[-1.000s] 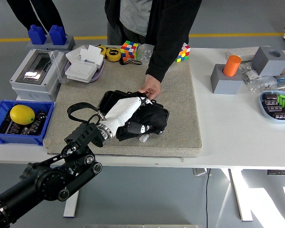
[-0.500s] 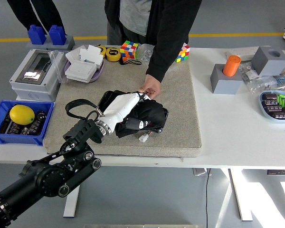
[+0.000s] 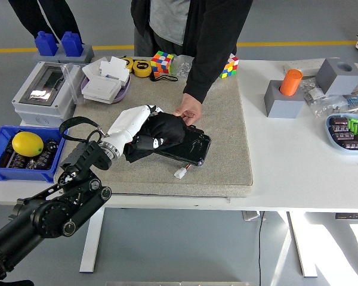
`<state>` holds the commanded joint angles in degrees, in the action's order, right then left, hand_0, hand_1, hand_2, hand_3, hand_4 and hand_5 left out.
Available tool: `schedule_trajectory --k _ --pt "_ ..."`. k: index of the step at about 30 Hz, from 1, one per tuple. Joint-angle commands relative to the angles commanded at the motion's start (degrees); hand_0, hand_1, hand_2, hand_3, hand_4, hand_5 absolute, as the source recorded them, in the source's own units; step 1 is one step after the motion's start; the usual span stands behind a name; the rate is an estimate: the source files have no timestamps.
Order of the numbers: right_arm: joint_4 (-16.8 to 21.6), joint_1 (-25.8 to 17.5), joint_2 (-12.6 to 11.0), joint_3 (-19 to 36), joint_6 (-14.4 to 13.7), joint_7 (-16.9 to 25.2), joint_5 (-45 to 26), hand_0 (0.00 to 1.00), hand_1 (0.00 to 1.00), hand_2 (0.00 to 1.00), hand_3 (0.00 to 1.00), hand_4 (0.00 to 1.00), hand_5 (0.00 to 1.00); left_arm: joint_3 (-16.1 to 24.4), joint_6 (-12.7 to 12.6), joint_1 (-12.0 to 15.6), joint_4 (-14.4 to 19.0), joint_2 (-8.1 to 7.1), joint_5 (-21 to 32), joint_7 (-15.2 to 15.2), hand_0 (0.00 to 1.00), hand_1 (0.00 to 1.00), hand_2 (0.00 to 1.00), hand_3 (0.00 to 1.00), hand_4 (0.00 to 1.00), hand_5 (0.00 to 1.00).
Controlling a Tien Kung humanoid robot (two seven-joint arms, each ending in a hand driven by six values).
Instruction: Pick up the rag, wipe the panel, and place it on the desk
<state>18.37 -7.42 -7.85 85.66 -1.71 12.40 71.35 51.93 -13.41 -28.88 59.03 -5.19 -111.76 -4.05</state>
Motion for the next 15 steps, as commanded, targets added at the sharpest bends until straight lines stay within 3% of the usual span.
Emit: schedule_trajectory --k 9,15 --pt "-0.02 -0.12 0.08 0.15 0.01 0.01 0.09 0.591 0.604 0.536 0.534 0.900 0.350 7.88 -0.83 0.31 -2.30 -0.99 -1.77 0.92 0.254 0.386 0.466 0.562 0.733 0.002" --pt "0.07 -0.04 0.14 0.11 0.04 0.02 -0.02 0.591 0.604 0.536 0.533 0.900 0.350 10.21 -0.71 0.17 -3.95 -1.36 -2.44 0.86 0.253 0.384 0.466 0.562 0.734 0.002"
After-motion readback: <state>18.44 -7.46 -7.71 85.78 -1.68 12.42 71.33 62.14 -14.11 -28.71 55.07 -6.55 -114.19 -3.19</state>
